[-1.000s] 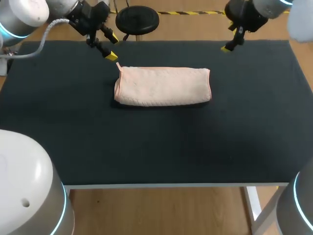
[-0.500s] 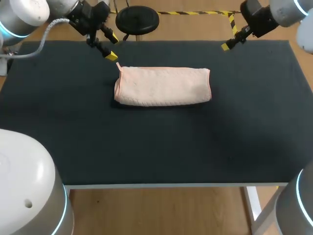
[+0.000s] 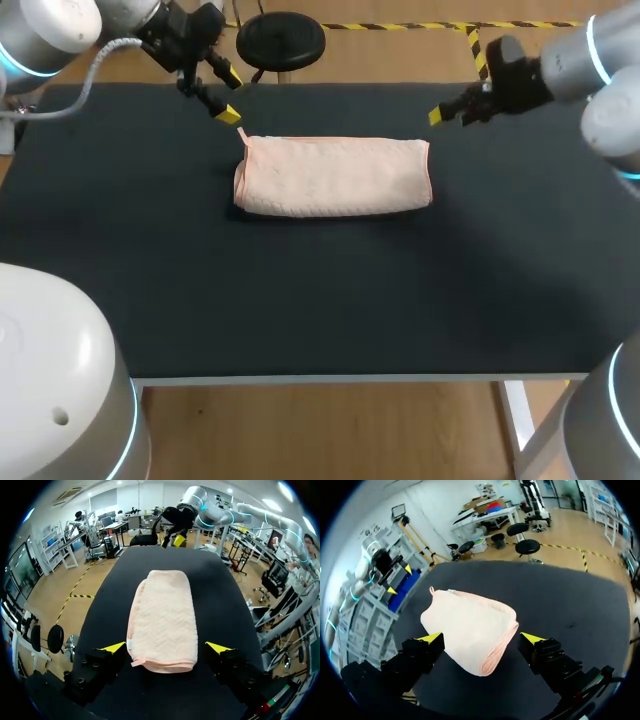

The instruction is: Fold the towel

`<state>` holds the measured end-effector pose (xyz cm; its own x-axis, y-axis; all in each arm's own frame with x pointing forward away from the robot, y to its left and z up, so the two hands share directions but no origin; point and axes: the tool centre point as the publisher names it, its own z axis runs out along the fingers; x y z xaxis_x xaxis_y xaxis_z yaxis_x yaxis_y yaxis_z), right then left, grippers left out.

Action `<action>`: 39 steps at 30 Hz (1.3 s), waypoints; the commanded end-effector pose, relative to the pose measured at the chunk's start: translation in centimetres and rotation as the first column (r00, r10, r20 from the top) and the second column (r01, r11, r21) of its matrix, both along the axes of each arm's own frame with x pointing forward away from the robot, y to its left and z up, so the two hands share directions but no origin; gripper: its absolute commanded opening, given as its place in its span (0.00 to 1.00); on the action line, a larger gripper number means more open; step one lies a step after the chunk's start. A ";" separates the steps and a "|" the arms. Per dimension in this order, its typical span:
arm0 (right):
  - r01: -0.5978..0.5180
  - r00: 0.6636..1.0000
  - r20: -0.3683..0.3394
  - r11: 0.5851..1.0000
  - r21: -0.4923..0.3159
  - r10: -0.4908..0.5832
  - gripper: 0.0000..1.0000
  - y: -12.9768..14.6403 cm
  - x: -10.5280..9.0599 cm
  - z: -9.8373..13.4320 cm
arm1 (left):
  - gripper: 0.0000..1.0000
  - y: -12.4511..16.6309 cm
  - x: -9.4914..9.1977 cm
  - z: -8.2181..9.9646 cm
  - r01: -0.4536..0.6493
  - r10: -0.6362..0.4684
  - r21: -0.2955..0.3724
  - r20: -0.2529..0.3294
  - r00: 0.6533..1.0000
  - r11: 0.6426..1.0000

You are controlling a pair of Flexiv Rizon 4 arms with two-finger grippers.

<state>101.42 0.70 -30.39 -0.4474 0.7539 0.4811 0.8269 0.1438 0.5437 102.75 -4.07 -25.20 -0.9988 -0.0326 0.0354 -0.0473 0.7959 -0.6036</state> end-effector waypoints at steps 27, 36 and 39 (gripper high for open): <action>0.328 0.750 -0.648 0.926 0.184 -0.137 1.00 2.6 -1.5 -9.3 | 1.00 0.0 -0.1 -0.1 0.000 0.000 -0.002 0.003 1.000 1.000; 0.297 0.773 -0.625 0.933 0.203 -0.110 1.00 3.2 -0.3 -9.7 | 1.00 0.0 -0.1 -0.1 0.000 0.000 -0.002 0.003 1.000 1.000; 0.277 0.780 -0.618 0.939 0.205 -0.096 1.00 3.6 -0.3 -10.2 | 1.00 0.0 -0.1 -0.1 0.000 0.000 -0.002 0.003 1.000 1.000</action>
